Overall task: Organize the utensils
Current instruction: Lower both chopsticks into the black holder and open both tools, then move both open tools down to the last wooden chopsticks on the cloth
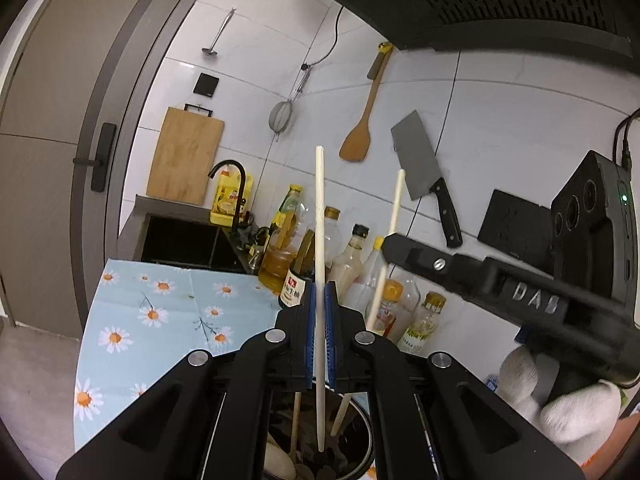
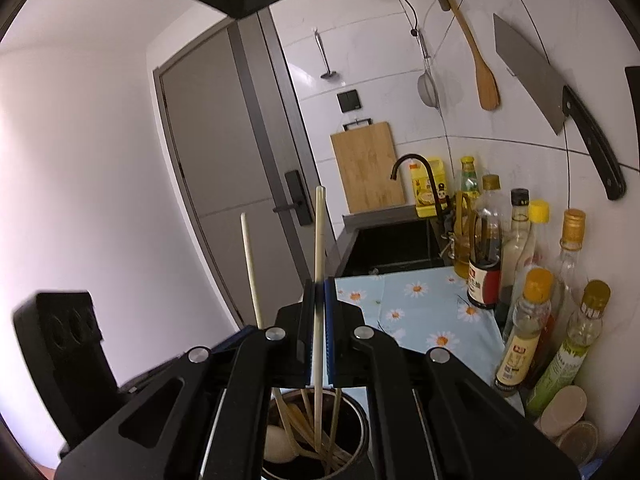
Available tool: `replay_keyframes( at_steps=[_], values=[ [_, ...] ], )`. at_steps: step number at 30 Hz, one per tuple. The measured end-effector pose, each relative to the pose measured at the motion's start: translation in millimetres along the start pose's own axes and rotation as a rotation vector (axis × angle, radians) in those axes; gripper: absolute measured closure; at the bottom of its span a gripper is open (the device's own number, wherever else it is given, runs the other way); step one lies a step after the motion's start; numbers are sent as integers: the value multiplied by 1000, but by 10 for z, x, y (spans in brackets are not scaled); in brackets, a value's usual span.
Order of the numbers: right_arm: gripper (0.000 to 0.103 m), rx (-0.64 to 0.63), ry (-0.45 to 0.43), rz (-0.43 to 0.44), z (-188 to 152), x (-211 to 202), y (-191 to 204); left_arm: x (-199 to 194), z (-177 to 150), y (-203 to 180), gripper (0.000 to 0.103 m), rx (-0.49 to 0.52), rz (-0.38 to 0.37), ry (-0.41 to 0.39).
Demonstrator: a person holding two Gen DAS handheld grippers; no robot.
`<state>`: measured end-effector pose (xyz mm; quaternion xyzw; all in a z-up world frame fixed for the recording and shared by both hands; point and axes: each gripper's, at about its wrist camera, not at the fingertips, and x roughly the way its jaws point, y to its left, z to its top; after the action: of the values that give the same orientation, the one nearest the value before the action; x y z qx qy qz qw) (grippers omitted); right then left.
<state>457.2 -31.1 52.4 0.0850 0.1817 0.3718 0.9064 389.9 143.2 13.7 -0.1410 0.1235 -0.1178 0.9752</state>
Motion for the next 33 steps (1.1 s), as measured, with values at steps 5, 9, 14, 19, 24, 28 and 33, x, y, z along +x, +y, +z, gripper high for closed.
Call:
replay_keyframes(
  at_steps=[5,9,14,19,24,28,33],
  values=[
    [97,-27,14,-4,-110,-11,45,18,-95,22,99,-14,-3,42],
    [82,15,36,18,-152,-15,5,-14,-131,49,88,-25,4,68],
    [82,43,11,27,-91,-156,0,-94,-113,79,79,-50,13,85],
    [82,70,-8,52,2,-398,-16,-217,-80,35,79,-62,28,77],
    [81,38,-14,64,46,-697,40,-438,-7,-135,79,-44,45,65],
    [81,48,-4,82,20,-868,39,-619,32,-316,79,-12,61,62],
    [80,58,24,106,-76,-1045,17,-773,40,-509,77,16,93,90]
  ],
)
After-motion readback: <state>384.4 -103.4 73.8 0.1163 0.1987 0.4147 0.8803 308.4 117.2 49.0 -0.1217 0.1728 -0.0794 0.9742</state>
